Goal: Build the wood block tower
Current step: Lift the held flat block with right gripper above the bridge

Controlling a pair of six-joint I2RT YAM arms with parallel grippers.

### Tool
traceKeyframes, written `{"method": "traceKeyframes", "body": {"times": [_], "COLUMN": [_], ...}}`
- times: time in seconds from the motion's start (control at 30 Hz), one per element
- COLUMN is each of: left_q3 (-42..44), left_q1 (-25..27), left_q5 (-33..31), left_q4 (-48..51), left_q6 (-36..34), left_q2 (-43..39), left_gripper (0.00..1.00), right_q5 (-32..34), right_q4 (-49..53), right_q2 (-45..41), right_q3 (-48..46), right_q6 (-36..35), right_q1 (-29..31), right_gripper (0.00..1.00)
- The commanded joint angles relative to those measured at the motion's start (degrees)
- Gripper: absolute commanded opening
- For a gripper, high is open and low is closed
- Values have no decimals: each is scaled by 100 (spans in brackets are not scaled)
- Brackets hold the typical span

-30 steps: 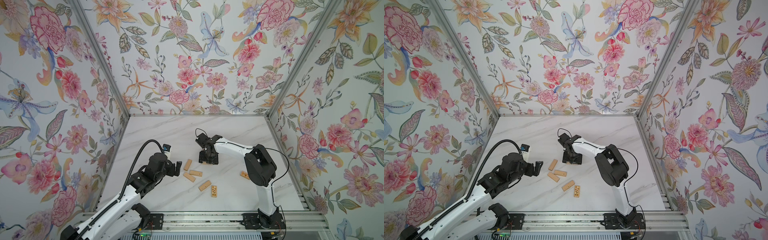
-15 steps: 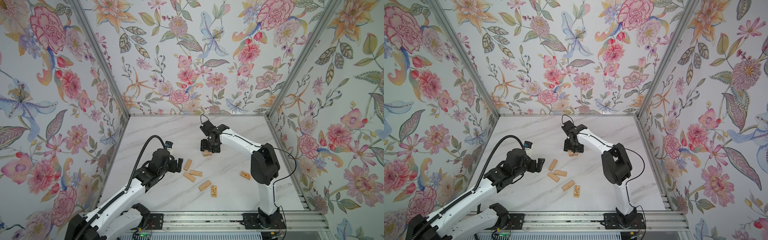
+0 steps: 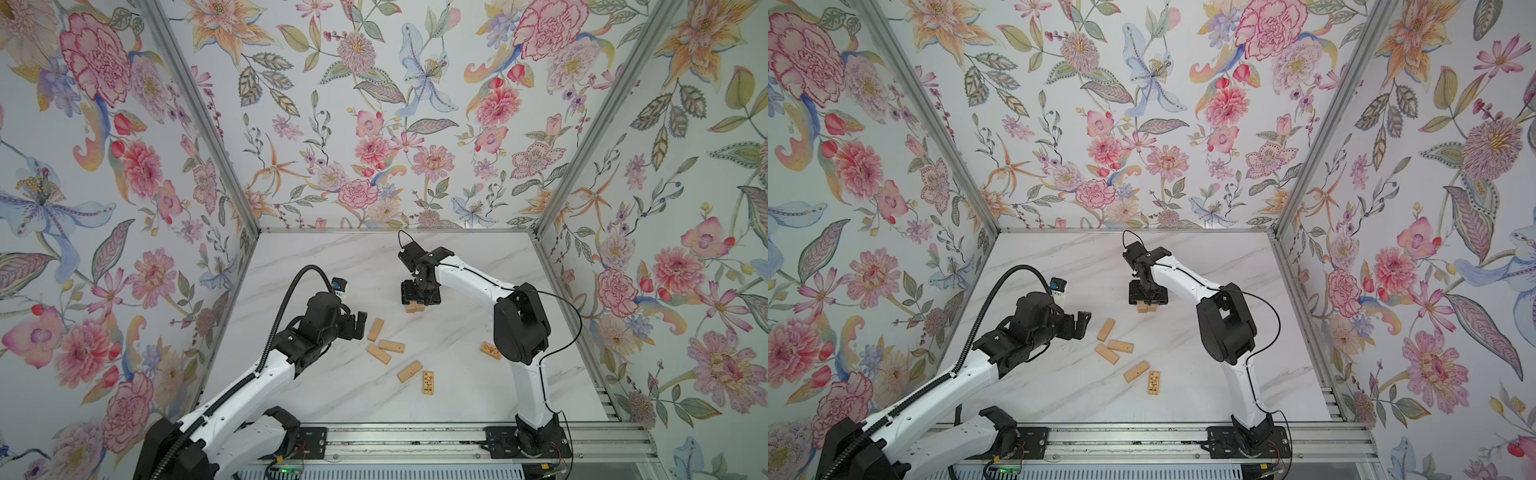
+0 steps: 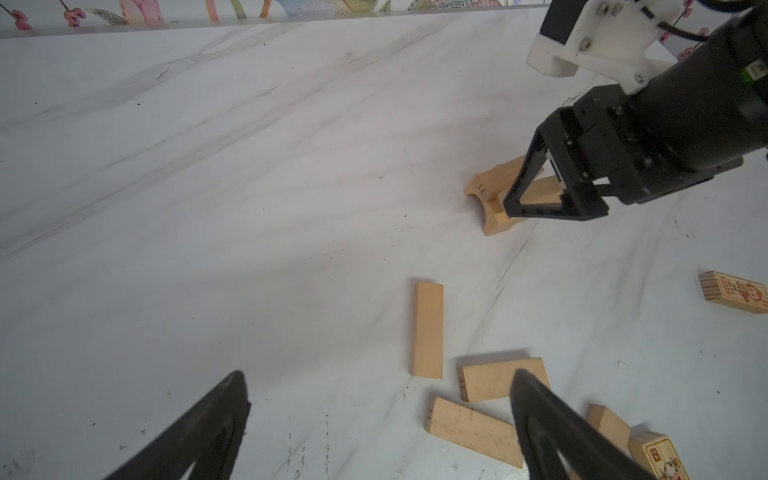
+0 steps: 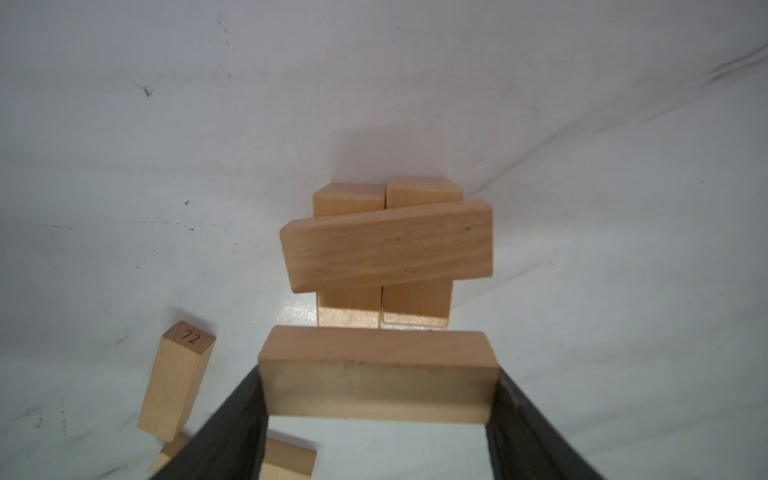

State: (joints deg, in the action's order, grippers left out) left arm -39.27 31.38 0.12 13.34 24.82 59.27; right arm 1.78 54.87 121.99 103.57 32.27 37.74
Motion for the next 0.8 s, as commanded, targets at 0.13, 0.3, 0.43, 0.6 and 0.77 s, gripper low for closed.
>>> {"method": "traceKeyframes", "body": {"times": [0.13, 0.3, 0.43, 0.6, 0.77], "left_q3": [-215, -225, -240, -281, -301], "left_q1": [-99, -105, -112, -125, -120], "left_q5": [146, 157, 166, 160, 146], "left_q4": [-148, -165, -183, -191, -192], "left_q6": [-100, -101, -91, -87, -80], "left_q2": [110, 146, 180, 212, 247], "left_gripper": [99, 99, 99, 99, 99], "right_q5": [-106, -100, -114, -116, -143], "right_q4": [186, 187, 186, 183, 189], "right_q2": [160, 217, 271, 330, 386], "right_q3": [100, 77, 89, 76, 120], "right_q6": [-233, -316, -361, -411, -441], "right_q1": [-30, -27, -186, -241, -258], "right_gripper": [61, 61, 61, 62, 62]}}
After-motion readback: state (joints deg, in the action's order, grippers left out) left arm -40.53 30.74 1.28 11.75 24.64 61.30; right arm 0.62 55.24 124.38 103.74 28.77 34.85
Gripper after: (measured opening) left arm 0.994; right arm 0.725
